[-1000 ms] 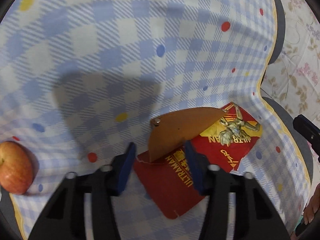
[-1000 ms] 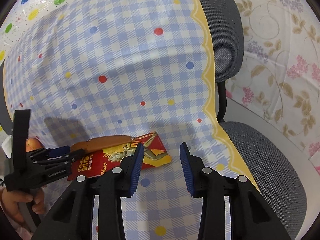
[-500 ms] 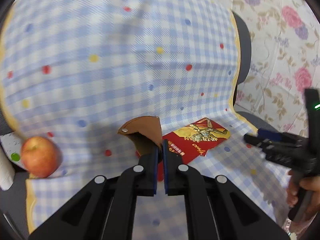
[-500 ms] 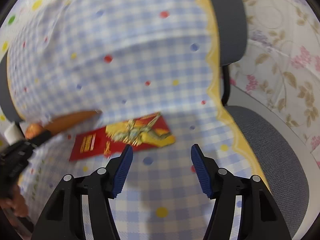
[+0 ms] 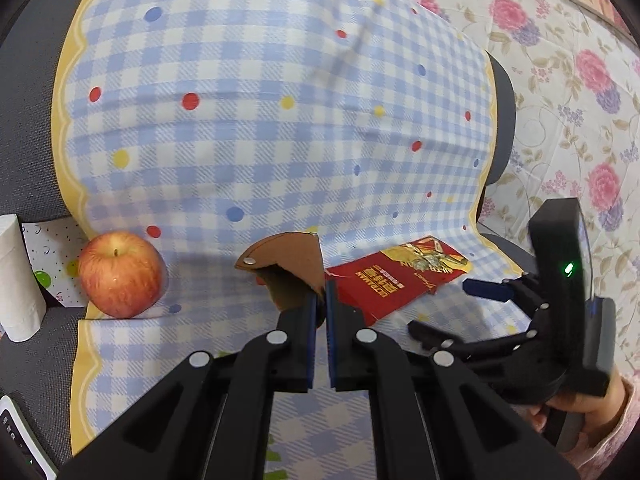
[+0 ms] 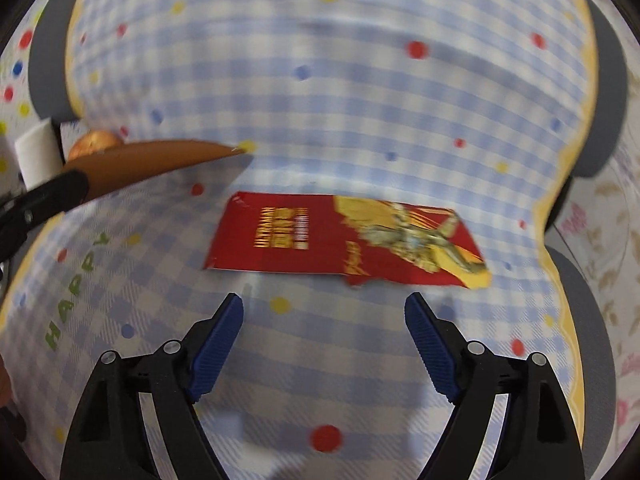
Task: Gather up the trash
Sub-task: 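Close the right tool on the red packet edge and lift it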
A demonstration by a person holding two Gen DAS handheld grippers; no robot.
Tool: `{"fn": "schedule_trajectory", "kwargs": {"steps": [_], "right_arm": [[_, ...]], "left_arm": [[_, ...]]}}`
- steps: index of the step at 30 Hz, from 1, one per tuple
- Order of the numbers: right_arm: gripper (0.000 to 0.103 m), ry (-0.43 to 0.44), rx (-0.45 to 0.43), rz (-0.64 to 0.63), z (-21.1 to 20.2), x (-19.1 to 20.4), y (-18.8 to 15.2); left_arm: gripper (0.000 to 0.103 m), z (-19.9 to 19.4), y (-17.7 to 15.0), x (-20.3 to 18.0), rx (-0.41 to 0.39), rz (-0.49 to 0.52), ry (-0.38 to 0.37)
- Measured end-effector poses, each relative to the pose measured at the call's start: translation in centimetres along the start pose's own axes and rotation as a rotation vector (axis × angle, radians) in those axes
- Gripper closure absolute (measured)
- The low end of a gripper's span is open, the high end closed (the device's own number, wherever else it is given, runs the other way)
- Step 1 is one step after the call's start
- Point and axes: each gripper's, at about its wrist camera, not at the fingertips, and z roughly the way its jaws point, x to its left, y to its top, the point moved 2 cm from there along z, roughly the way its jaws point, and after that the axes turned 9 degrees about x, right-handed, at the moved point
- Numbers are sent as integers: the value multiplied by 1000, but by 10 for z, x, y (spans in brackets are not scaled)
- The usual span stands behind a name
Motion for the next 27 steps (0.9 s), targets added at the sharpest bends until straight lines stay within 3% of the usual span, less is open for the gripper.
{"fn": "schedule_trajectory", "kwargs": {"steps": [9,14,18,19,20,21,24,27], "right_arm": [[18,-55,34,-94,26,19,30],[33,-74,-6,-112,33,14,51],[47,-13,-40,-140,30,13,59],[56,-5,-53,-150,28,14,59],[74,-19,-61,-148,26,13,59],[76,-52,-74,-136,23,9,61],[75,-13,-85,-87,13,-3,68],[73,-28,-90,-96,8,-7,70]], "left_arm": [[101,4,6,15,-11,-46,-29],[101,7,8,16,-9,-56,-32],[101,7,10,17,-8,-61,-25],[101,7,12,16,-8,-60,-25],[101,6,13,16,-11,-59,-22],[101,5,14,16,-13,-60,-21],[101,-2,14,16,-24,-63,-12],[101,-5,13,16,-26,-65,-4]]}}
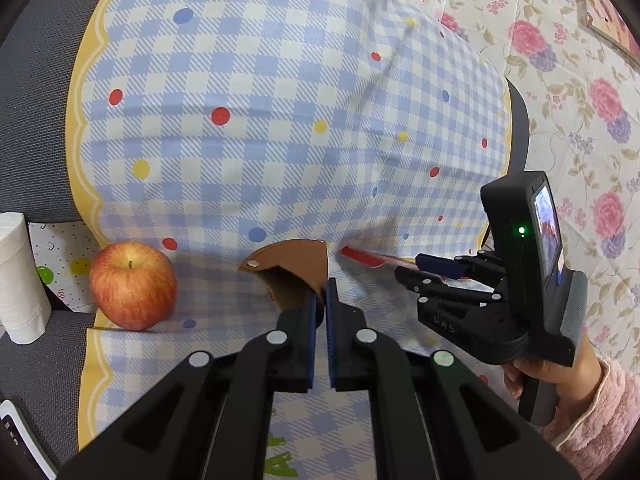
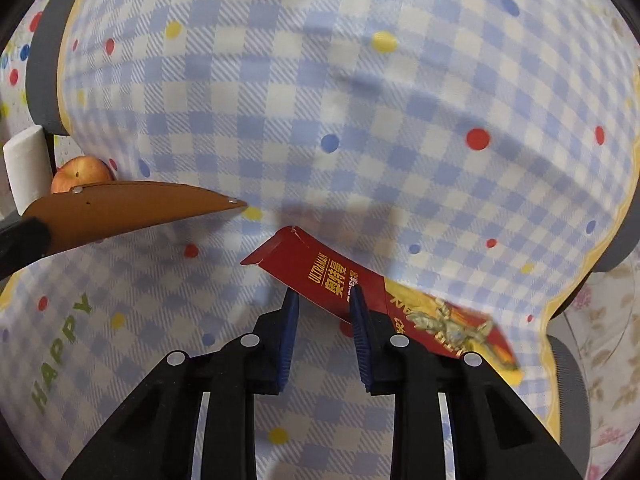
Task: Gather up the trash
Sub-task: 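Close the right tool on the red packet edge and lift it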
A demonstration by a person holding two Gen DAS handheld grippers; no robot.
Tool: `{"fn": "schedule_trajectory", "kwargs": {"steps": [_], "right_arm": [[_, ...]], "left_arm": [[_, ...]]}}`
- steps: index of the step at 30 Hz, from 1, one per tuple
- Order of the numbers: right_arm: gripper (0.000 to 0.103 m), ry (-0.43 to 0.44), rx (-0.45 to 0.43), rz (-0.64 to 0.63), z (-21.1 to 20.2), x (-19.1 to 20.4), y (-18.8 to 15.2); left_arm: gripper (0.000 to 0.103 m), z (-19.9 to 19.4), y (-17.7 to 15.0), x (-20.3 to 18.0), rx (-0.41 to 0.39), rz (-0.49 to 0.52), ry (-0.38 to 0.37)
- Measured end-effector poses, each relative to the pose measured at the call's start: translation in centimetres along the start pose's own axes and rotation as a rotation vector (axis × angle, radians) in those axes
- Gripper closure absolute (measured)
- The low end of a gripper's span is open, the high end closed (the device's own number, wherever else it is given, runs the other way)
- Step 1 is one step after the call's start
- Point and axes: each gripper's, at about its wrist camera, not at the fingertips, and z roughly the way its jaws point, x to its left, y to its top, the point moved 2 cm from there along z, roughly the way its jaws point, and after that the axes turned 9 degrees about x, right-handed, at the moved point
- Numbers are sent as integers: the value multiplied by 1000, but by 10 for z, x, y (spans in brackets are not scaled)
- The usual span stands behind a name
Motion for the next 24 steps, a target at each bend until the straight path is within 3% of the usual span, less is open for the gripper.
{"fn": "schedule_trajectory", "kwargs": {"steps": [7,11,17,22,24], "right_arm": [[69,-6,5,10,6,13,-1],[92,29,-24,44,-3,7,4],[100,114,-177,190,-92,-33,-5],[102,169,-220,292,-151,-67,-34],[102,172,-233,321,-174,-70,-60]], "left_arm": [[101,4,-1,0,4,-8,-1],[101,4,2,0,9,-5,-7],[101,-18,2,-16,-23,32,-28],[101,-49,-6,-44,-49,93,-69],[101,-60,-13,-59,-52,125,-85]]}}
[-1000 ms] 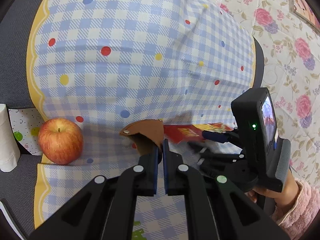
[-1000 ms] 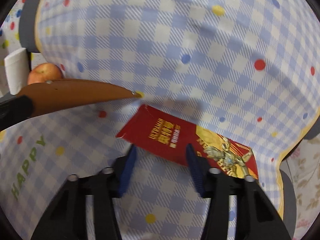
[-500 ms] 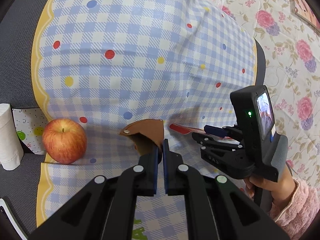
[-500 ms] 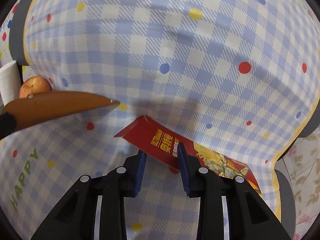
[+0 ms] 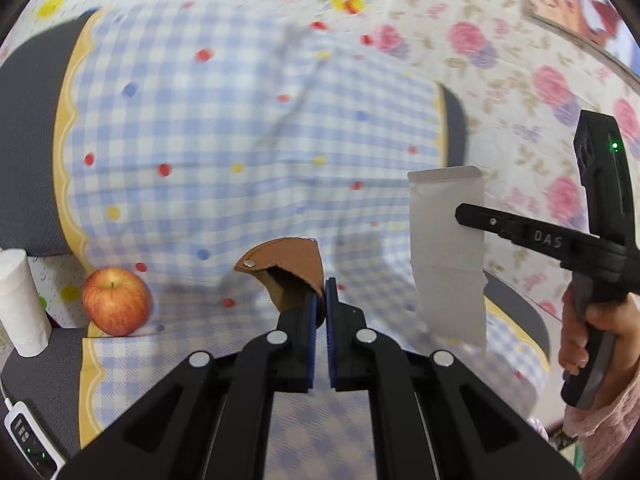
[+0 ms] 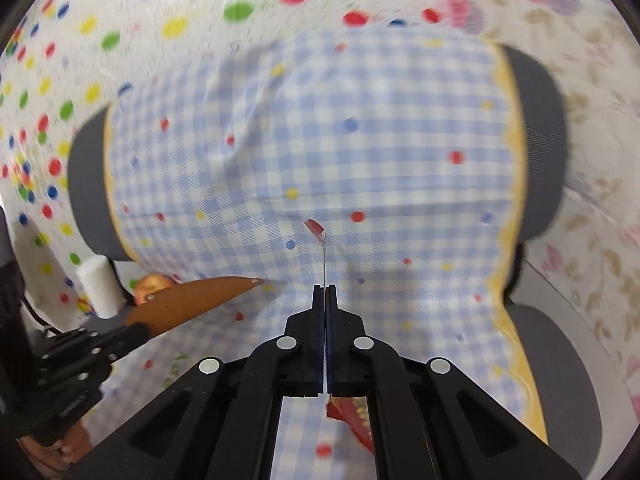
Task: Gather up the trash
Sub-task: 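Close the right tool on the red packet edge and lift it, then carry the orange stick and red packet over the bin and open both tools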
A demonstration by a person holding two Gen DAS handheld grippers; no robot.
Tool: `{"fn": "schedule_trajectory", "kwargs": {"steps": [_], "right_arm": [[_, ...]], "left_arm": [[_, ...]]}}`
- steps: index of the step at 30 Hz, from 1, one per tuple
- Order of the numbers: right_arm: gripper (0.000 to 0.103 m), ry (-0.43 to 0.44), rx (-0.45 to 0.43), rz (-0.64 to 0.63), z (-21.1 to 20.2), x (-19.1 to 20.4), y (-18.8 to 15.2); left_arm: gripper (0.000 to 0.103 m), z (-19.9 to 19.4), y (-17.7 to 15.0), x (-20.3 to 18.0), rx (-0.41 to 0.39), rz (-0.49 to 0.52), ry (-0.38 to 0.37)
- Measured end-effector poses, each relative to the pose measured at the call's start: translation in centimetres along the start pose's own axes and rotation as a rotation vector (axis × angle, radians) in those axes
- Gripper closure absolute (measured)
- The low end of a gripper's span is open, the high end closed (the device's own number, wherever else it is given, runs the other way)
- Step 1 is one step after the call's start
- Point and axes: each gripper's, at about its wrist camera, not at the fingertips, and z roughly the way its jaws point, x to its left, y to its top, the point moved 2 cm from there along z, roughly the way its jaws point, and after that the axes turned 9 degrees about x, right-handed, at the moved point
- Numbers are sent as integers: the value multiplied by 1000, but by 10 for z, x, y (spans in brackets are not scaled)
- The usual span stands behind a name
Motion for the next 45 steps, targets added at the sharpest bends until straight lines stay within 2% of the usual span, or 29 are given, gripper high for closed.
{"fn": "schedule_trajectory", "kwargs": {"steps": [7,16,20,24,28,32,38,45], "right_arm": [[102,-27,-43,83,-65,-20,-69],[102,-165,-157,163,-166,-52,-140],[102,-259,-154,179,-199,-63,-172],[102,-333,-114,220,-213,-79,-206],[102,-443,-60,260,-221,-97,-246],[102,-528,-6,290,-224,-111,-285],[102,-531,52,373,-220,-137,-325],[102,-529,73,384,-214,-147,-335]], "left_arm": [[101,-21,-35,-75,24,127,-94],[101,-34,-81,-160,63,267,-227],[101,-40,-102,-195,82,328,-289],[101,-37,-123,-226,115,376,-345],[101,-25,-147,-256,156,425,-397],[101,-12,-174,-284,226,476,-436],[101,12,-206,-317,334,543,-464],[101,33,-222,-343,383,607,-472]]}}
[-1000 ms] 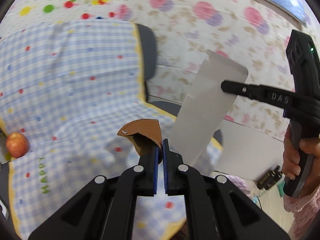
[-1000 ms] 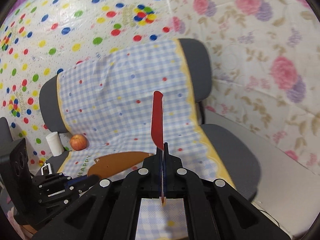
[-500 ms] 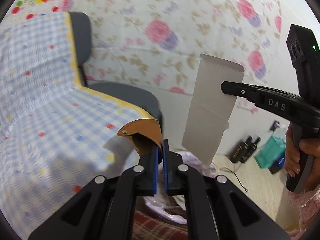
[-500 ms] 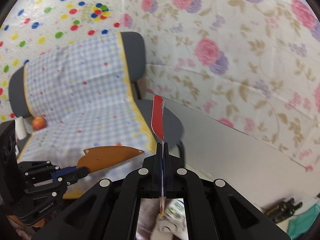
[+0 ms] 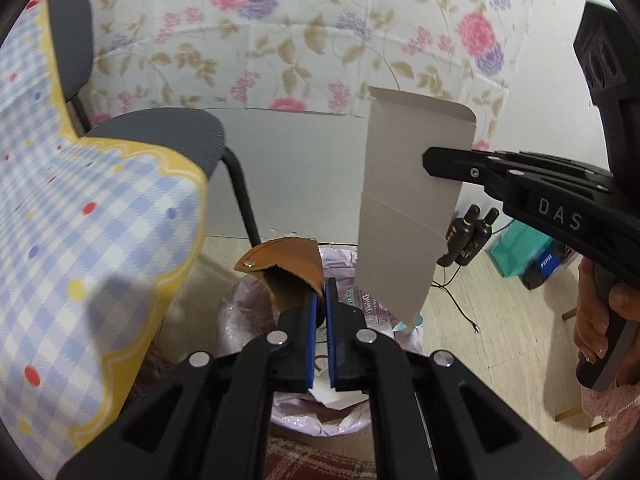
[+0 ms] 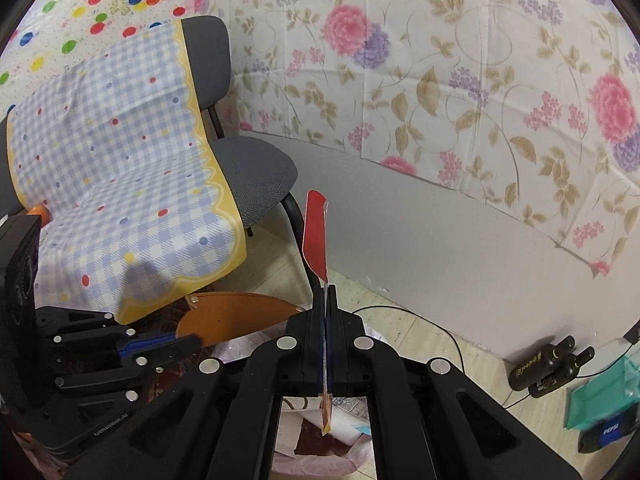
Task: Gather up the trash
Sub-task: 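Carry the orange stick and red packet over the bin and open both tools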
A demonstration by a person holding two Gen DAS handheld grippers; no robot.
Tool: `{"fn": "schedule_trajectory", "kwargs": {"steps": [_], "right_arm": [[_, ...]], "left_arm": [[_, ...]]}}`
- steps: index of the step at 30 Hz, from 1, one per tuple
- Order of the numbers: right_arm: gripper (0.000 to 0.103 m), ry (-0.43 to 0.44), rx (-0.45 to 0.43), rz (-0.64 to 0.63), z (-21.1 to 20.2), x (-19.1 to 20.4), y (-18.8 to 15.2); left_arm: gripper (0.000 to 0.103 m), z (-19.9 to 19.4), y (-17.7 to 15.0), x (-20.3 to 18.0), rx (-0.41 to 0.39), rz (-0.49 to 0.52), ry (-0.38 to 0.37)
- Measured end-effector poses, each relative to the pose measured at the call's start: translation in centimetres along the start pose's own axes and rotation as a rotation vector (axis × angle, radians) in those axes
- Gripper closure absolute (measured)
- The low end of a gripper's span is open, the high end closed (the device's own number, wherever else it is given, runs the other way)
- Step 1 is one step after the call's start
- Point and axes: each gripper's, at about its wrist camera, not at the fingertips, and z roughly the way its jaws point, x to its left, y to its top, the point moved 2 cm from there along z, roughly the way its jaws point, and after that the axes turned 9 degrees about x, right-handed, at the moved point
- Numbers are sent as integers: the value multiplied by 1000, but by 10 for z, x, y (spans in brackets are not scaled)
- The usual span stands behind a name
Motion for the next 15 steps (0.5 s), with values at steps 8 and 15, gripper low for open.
{"fn": "schedule_trajectory", "kwargs": {"steps": [8,15], "right_arm": [[76,10,44,-11,27,0,6],[64,40,22,-14,16,8,10]], "left_arm": [[41,34,3,11,102,-28,22],[33,-1,-5,38,59,-84,55]]}}
